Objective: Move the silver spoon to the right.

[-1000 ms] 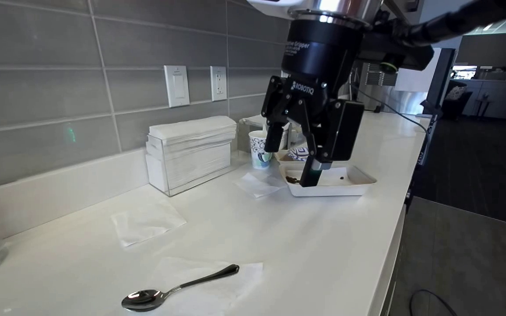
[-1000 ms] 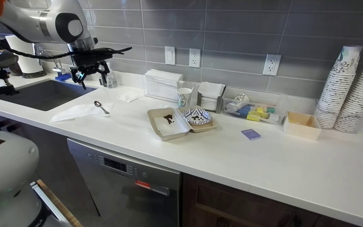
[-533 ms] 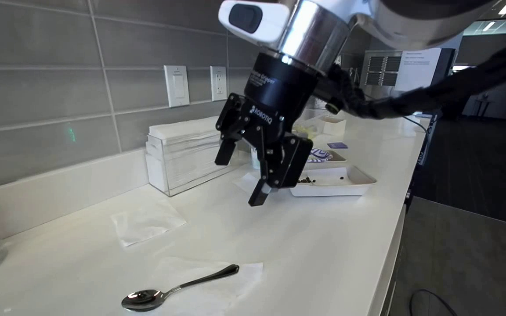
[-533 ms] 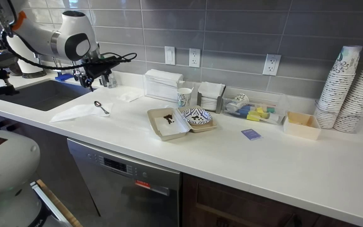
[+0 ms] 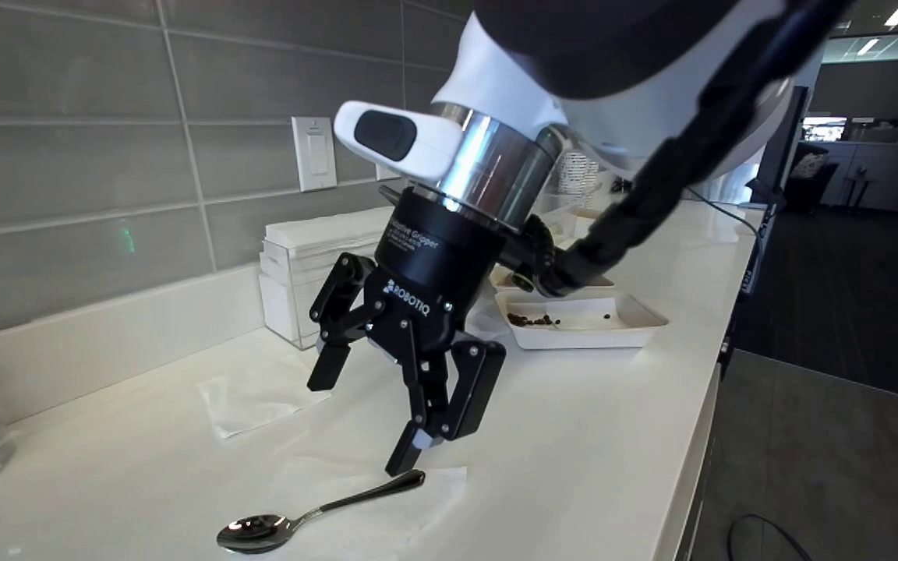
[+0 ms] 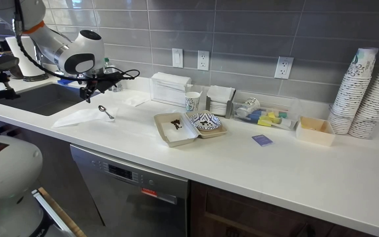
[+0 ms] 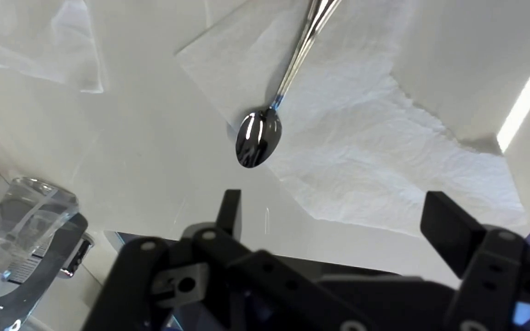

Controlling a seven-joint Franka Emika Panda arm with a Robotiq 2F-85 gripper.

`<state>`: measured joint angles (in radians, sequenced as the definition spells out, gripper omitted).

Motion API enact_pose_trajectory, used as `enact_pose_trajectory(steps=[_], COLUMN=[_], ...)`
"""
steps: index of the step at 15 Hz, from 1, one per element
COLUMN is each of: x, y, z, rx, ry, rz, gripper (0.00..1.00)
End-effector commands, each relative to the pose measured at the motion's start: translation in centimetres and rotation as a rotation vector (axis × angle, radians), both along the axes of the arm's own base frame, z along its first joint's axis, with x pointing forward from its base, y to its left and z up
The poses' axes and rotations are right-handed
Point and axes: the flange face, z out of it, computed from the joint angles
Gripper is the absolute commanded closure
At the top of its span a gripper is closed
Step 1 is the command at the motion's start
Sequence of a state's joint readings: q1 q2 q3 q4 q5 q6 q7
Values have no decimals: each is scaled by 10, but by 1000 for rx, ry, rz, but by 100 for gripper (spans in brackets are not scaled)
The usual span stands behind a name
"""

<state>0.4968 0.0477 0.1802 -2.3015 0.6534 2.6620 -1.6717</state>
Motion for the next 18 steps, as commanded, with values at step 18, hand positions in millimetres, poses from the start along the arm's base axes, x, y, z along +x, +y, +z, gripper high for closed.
enact_pose_trajectory(steps=[18], x=[40], y=[7], z=[-85], rx=[40], ry=[158], rz=[21], gripper=[0])
